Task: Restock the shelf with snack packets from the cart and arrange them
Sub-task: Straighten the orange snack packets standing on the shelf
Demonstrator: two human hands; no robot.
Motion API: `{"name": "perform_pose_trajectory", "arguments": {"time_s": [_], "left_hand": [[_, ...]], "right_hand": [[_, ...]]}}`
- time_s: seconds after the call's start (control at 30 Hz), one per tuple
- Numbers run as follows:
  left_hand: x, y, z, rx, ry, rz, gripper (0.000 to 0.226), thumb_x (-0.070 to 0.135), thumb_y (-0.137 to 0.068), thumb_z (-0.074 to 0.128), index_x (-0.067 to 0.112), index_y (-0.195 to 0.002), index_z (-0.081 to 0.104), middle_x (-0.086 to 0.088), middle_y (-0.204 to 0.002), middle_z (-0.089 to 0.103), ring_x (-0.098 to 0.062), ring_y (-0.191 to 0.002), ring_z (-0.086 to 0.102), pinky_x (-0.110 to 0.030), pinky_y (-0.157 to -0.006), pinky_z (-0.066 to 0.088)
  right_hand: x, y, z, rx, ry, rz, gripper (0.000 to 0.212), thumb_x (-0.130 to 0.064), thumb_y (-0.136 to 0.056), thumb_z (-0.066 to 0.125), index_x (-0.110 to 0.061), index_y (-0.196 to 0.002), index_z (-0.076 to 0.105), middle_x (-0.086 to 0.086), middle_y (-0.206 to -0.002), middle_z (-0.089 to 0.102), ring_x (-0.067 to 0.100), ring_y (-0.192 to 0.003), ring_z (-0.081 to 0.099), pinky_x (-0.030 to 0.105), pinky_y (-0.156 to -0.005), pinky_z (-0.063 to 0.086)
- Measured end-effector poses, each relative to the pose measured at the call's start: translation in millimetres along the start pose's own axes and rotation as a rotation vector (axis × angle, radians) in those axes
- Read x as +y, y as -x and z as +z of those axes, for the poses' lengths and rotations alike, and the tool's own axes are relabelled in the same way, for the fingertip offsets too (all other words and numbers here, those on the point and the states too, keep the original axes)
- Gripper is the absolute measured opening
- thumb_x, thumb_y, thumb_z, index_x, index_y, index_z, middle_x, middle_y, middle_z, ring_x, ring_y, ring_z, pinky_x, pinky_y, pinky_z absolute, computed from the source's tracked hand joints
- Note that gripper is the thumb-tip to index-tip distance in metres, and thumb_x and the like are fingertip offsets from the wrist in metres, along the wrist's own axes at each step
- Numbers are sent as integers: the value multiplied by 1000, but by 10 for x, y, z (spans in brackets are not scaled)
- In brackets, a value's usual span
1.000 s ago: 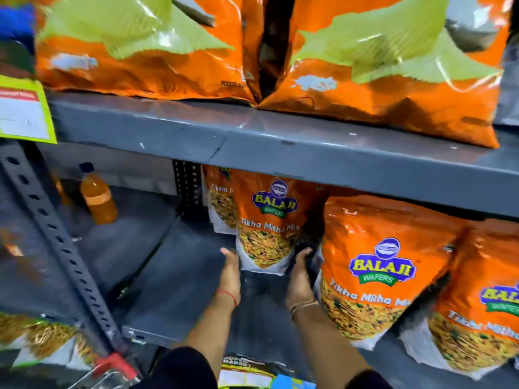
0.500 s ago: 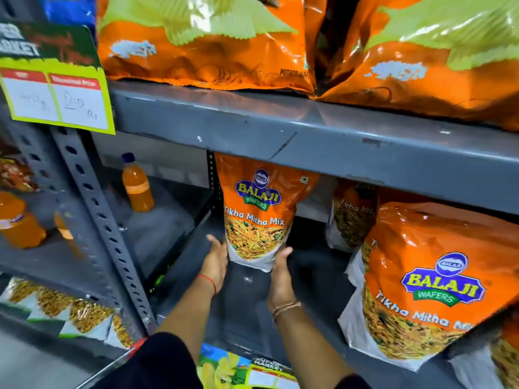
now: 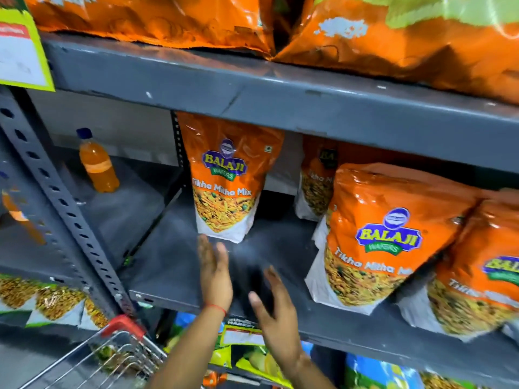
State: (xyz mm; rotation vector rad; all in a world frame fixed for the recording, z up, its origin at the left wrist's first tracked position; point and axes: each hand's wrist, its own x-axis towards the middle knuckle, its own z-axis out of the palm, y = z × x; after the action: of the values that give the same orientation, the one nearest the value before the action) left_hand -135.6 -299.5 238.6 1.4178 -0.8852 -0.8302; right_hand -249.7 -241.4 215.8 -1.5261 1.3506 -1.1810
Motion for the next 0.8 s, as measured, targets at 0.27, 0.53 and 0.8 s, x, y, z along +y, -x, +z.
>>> {"name": "perform_pose_trajectory", "arguments": {"time_s": [0.27, 0.53, 0.8], "left_hand": [[-20, 779, 848, -584, -117, -1, 99, 26, -60, 83, 23, -140, 26, 16, -134, 32, -2, -126, 29, -16, -99, 29], [-75, 703, 1033, -543, -50, -98, 81, 30, -53, 78, 13, -126, 47, -14, -129, 58, -28, -120, 52, -48, -101, 45], [-230, 493, 240, -265, -57, -47, 68, -1, -78, 65, 5, -138, 32, -16, -142, 42, -28, -131, 39, -22, -98, 41]], "right_hand": [[477, 352, -1394, 632, -20, 61, 46, -17, -81, 65, -19, -122, 45, 16, -129, 49, 30, -118, 50, 28, -94, 47], [608, -65, -1825, 182, -132, 72, 54, 11, -77, 61, -12, -123, 46, -23, -103, 70, 1, -101, 62, 12, -79, 51], [332, -263, -960, -34, -180, 100, 71, -36, -58, 75, -15, -121, 51, 5, -122, 63, 14, -112, 59, 28, -90, 49]]}}
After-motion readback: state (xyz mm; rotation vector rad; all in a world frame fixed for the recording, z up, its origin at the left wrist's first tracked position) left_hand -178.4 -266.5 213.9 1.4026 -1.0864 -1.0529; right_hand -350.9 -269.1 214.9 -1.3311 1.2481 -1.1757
